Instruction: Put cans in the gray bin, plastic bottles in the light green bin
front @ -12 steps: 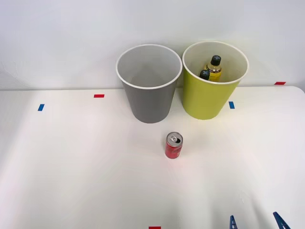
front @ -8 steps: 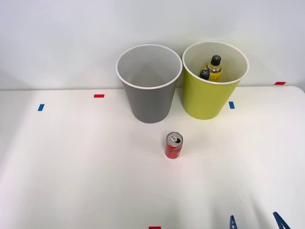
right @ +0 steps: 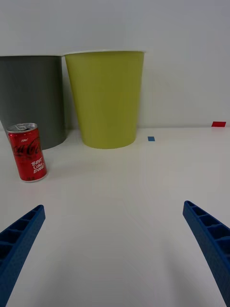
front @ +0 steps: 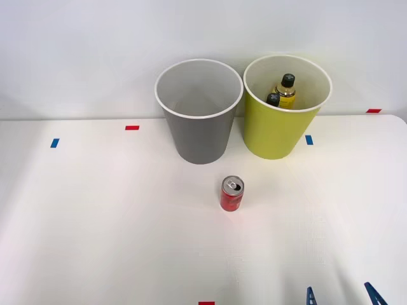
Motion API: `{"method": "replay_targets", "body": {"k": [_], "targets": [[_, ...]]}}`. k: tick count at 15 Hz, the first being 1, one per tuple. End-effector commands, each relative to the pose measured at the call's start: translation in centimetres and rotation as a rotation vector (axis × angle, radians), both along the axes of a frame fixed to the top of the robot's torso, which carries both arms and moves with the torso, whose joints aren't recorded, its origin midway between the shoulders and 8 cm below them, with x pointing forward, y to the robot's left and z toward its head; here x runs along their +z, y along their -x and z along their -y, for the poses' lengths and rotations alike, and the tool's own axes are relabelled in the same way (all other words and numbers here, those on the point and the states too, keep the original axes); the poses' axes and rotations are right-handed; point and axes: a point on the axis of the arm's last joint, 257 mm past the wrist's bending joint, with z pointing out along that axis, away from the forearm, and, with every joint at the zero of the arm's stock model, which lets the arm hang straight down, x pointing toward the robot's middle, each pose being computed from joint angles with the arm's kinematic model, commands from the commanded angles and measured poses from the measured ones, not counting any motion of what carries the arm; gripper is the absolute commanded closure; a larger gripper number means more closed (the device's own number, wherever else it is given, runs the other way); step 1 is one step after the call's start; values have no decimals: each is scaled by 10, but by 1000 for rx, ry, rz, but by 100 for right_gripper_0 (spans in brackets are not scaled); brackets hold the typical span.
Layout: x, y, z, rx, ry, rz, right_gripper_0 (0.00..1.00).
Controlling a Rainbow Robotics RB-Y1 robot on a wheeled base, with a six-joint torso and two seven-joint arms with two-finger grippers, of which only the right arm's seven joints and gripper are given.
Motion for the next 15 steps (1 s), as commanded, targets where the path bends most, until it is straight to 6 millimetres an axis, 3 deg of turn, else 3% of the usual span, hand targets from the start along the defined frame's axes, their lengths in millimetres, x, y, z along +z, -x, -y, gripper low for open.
{"method": "replay_targets", "body": {"k": [1, 15], "targets": [[0, 0, 0, 0, 0, 0, 0], [0, 0, 0, 0, 0, 0, 0]]}}
